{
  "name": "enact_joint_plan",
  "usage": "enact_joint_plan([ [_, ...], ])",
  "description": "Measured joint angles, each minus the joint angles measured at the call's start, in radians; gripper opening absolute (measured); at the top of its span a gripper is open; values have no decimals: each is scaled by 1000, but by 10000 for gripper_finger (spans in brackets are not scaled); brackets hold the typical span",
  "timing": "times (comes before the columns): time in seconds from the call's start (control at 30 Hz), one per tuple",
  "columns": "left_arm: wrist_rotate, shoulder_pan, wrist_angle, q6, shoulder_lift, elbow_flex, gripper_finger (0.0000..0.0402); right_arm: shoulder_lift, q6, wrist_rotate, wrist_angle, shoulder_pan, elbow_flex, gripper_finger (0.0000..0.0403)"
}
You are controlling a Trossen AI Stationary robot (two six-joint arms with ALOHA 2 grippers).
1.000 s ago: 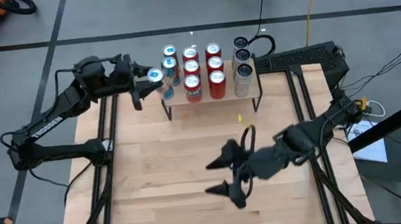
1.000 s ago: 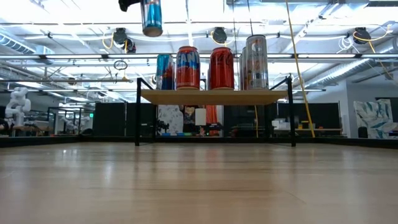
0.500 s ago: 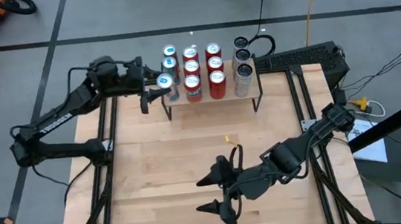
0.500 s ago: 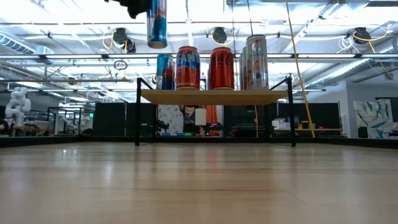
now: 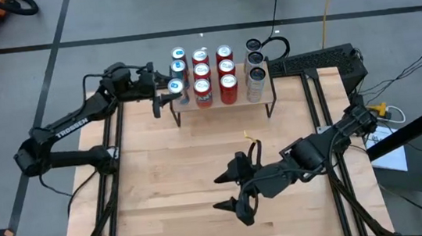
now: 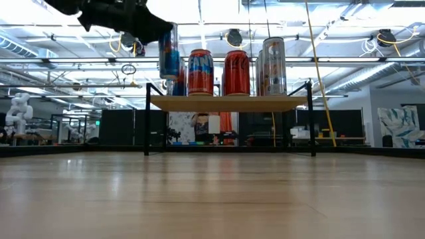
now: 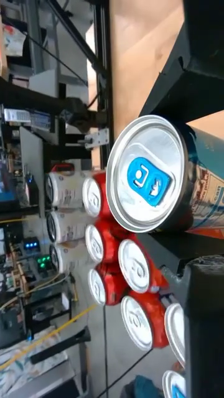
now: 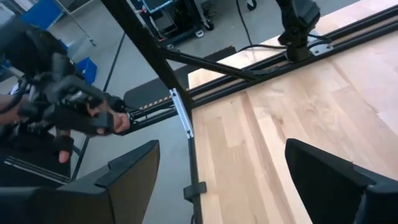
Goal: Place canned beverage on shelf
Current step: Put the blue soda can on the shelf aligned with the other blue soda can
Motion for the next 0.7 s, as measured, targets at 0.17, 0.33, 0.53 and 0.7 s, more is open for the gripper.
enact_joint_plan([
  [0.17,2,2,43,7,51,-12,235,-3,-12,-1,0,-23,0,325],
  [0.33,8,2,60,7,117,-14,235,-3,-14,-2,0,-45,0,325],
  [0.53,7,3,56,8,150,-14,235,-3,-11,-5,0,-50,0,325],
  [0.7,4,17,57,9,153,-14,235,-3,-7,-5,0,-50,0,325],
])
